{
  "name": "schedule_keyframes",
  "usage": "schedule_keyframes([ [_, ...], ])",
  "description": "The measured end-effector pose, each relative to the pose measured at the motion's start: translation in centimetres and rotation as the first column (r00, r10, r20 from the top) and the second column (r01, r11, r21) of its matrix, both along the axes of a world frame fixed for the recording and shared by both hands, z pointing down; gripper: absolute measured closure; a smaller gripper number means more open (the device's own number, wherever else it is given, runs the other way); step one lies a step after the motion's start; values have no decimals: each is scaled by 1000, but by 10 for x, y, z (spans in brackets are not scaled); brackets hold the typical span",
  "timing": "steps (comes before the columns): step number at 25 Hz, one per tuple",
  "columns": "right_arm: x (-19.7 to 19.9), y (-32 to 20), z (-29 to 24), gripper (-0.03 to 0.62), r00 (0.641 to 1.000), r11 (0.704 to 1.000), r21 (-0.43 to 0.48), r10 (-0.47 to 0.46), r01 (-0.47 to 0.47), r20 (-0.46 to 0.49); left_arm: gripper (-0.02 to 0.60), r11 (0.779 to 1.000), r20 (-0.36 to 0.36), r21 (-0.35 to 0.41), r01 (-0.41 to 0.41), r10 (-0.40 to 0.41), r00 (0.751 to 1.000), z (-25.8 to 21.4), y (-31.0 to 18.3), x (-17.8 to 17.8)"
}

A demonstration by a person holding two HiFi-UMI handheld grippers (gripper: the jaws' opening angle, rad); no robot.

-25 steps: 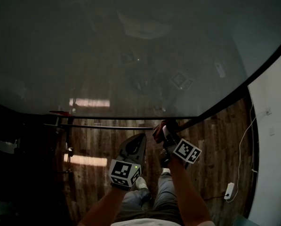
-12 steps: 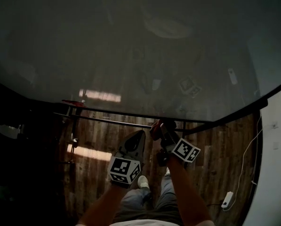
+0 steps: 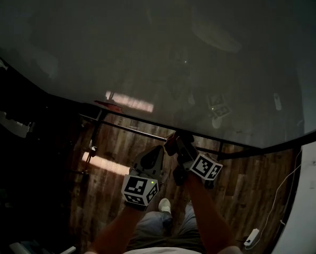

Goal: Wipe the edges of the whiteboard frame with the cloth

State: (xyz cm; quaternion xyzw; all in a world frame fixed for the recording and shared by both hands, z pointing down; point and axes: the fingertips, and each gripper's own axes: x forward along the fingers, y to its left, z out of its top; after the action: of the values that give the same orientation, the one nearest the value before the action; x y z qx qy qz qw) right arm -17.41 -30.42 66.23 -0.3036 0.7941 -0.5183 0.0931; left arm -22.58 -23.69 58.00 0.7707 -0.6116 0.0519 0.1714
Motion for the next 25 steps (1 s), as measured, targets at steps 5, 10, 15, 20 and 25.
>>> schedule_keyframes([
  [5, -38, 6, -1, 546, 999, 999, 6, -51, 51, 10, 574, 999, 8, 9, 40, -40, 999, -2, 9, -27],
  [10, -73, 11, -6, 546, 994, 995, 15, -103, 103, 21, 574, 997, 12, 12, 74, -74, 997, -4, 18, -48],
  [15, -93, 18, -12, 546, 989, 990, 20, -143, 143, 37, 574, 995, 13, 14, 98, -98, 995, -7, 27, -58],
  [20, -99, 33, -17, 546, 982, 982, 21, -188, 187, 24, 574, 995, 9, 12, 103, -103, 995, -9, 35, -61],
  [25, -75, 51, -46, 546, 980, 976, 82, -199, 201, -31, 574, 998, 10, 7, 68, -68, 998, -22, 42, -43],
])
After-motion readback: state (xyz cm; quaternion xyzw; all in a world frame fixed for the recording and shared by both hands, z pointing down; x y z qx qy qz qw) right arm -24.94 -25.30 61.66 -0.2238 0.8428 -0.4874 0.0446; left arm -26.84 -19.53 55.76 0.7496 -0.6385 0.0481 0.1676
